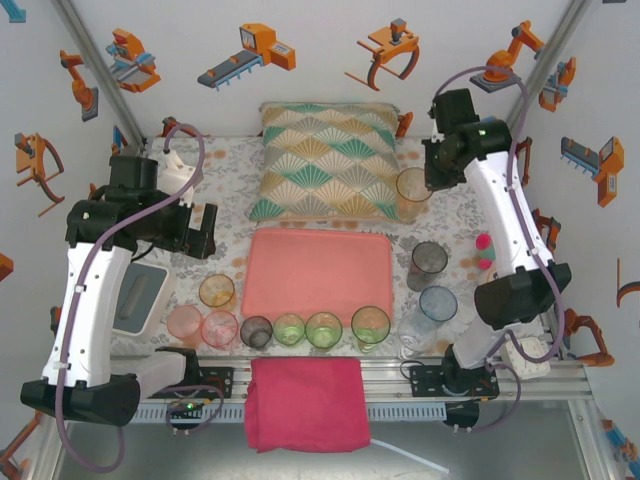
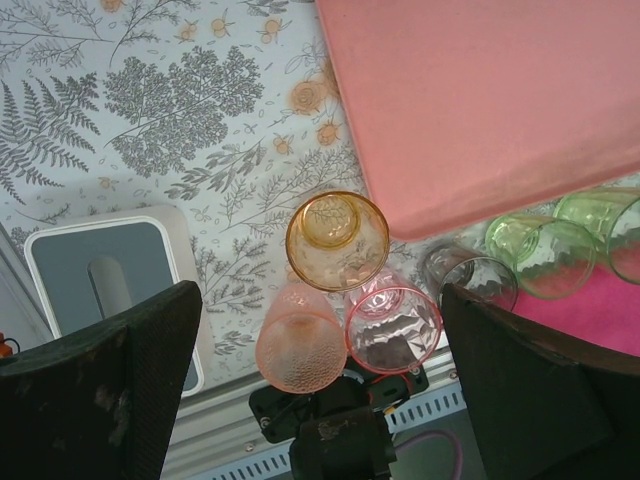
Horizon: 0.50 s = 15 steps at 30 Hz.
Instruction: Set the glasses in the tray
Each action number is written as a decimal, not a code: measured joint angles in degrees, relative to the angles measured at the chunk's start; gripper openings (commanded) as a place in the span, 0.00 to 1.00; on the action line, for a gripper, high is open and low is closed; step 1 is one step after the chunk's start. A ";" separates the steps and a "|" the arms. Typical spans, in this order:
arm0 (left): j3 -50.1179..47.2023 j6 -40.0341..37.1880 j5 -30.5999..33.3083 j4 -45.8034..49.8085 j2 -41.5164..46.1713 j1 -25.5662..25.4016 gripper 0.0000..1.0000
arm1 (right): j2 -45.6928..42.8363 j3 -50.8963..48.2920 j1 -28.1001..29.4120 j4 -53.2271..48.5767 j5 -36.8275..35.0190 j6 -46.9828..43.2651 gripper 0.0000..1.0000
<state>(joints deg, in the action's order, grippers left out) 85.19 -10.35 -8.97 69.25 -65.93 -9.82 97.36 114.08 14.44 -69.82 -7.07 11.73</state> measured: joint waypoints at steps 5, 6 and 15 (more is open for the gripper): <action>-0.04 0.17 0.00 -0.68 -0.02 0.00 0.97 | 1.68 3.72 3.96 -2.05 -0.46 0.07 0.00; -0.04 0.28 0.00 -0.79 -0.02 0.00 0.97 | 1.97 4.07 4.72 -2.25 -0.52 0.13 0.00; -0.02 1.31 -0.59 -1.18 -0.42 0.17 0.97 | 1.66 2.40 7.15 -2.80 -0.24 1.40 0.00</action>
<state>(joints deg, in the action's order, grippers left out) 85.17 -9.04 -9.56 68.07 -66.35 -9.65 99.02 116.49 21.58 -72.62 -7.31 13.13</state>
